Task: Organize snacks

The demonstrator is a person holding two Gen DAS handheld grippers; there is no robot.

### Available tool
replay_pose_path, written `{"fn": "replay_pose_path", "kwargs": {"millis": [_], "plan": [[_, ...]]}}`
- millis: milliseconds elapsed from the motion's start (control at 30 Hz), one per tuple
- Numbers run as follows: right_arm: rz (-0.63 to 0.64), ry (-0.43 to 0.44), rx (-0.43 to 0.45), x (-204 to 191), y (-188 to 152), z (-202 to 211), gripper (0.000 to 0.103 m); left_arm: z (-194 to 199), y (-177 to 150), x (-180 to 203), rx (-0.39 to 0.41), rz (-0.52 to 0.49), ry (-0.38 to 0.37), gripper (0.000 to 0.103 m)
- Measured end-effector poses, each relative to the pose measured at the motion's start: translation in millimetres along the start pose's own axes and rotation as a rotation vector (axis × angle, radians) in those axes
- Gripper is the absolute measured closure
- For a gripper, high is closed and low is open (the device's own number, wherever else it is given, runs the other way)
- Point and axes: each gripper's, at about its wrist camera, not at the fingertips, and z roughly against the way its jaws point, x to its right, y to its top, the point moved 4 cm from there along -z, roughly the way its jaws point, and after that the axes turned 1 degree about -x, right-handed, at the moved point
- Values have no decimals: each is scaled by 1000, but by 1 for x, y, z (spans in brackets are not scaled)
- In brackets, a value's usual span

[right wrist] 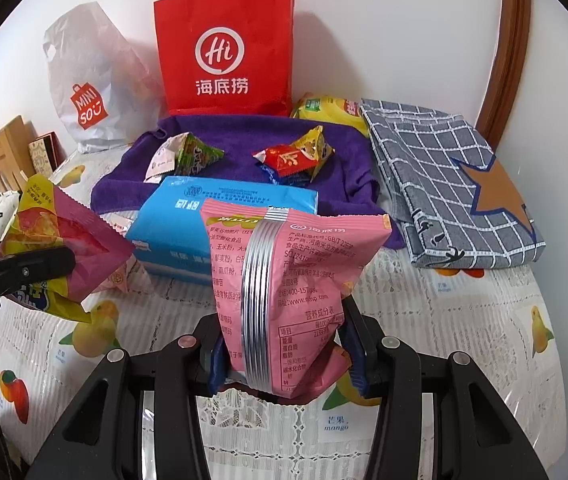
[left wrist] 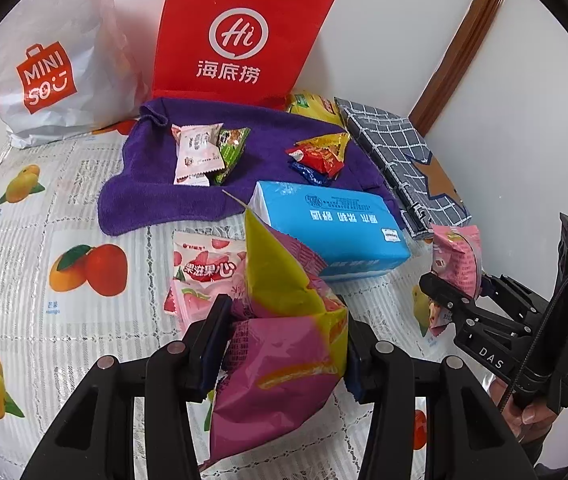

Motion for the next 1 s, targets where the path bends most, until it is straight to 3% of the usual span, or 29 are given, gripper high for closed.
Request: {"fn": "replay_pose_path", "kwargs": {"millis": [1000], "plan": [[-7, -6, 46, -1, 76, 5, 56, 18, 54, 2, 50, 11, 11, 57]]}}
